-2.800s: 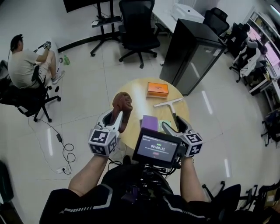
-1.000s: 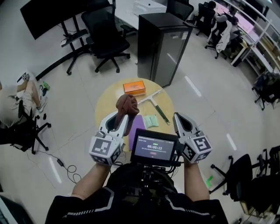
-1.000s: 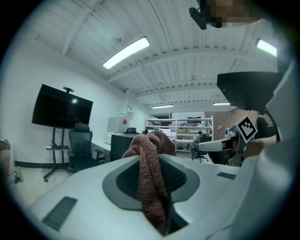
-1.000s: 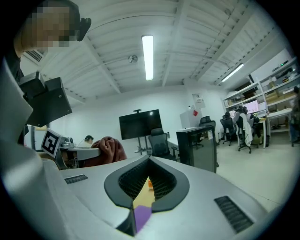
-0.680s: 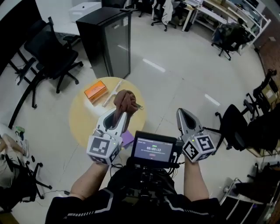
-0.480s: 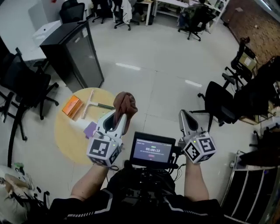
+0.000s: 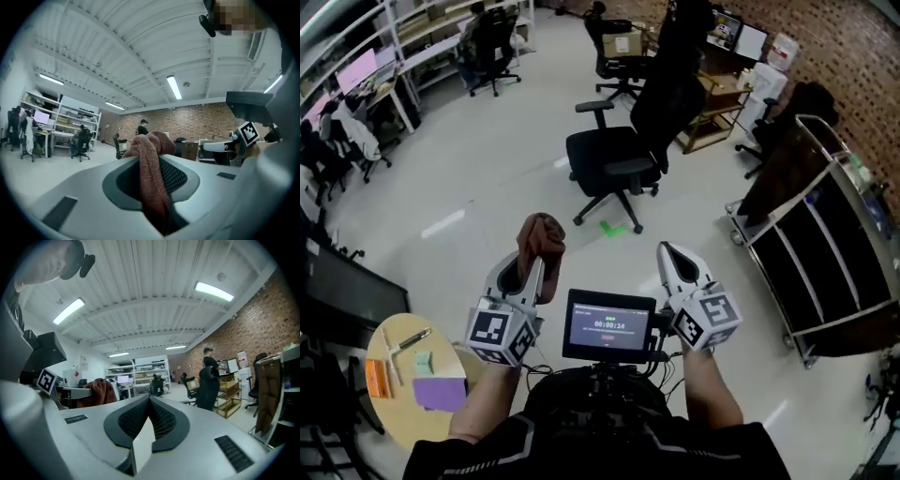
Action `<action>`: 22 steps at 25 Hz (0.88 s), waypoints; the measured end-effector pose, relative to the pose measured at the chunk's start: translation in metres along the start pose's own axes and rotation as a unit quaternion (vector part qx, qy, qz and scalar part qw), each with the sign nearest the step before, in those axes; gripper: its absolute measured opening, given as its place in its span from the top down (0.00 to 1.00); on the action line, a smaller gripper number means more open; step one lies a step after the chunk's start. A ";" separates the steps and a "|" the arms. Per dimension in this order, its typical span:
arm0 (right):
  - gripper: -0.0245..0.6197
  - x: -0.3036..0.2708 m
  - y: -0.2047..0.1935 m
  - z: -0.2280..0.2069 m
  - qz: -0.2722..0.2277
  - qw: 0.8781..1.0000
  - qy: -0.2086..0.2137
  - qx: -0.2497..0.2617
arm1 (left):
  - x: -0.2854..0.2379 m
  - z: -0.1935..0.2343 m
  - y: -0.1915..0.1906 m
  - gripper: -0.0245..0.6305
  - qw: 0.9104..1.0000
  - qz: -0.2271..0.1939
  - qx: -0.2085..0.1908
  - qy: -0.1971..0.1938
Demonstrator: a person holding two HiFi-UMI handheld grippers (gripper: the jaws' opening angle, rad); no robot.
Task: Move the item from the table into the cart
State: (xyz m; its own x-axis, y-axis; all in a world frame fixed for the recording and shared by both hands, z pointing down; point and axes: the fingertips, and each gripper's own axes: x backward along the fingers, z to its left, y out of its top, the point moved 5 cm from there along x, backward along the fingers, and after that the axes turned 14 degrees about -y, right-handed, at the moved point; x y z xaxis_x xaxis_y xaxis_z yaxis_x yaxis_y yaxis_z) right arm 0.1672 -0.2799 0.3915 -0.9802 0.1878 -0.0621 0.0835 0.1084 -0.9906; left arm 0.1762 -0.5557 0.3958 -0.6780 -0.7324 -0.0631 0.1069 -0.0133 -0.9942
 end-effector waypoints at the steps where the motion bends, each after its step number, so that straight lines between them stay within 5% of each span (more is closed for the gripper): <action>1: 0.96 0.007 0.006 -0.049 0.000 1.000 -0.022 -0.006 | -0.048 -0.025 0.004 0.82 1.000 0.002 -0.003 -0.022; 6: 0.96 0.032 0.019 -0.250 -0.013 0.992 -0.125 -0.029 | -0.257 -0.123 0.009 0.82 0.990 0.025 -0.027 -0.136; 11: 0.96 0.050 0.022 -0.336 -0.021 0.973 -0.227 -0.025 | -0.378 -0.162 0.004 0.82 0.970 0.028 -0.030 -0.239; 16: 0.96 0.076 0.041 -0.452 -0.036 0.933 -0.355 -0.038 | -0.531 -0.232 0.011 0.82 0.929 0.027 -0.037 -0.367; 22: 0.96 0.129 0.048 -0.592 -0.041 0.894 -0.444 -0.033 | -0.676 -0.362 0.008 0.82 0.883 0.023 -0.036 -0.467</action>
State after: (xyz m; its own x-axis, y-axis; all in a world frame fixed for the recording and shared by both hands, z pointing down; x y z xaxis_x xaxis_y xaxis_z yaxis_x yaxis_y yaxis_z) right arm 0.1508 0.3277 0.4078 -0.7370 -0.6697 -0.0918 -0.0132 0.1501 -0.9886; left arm 0.3725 0.1860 0.3990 0.2250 -0.9736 -0.0378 0.0499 0.0503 -0.9975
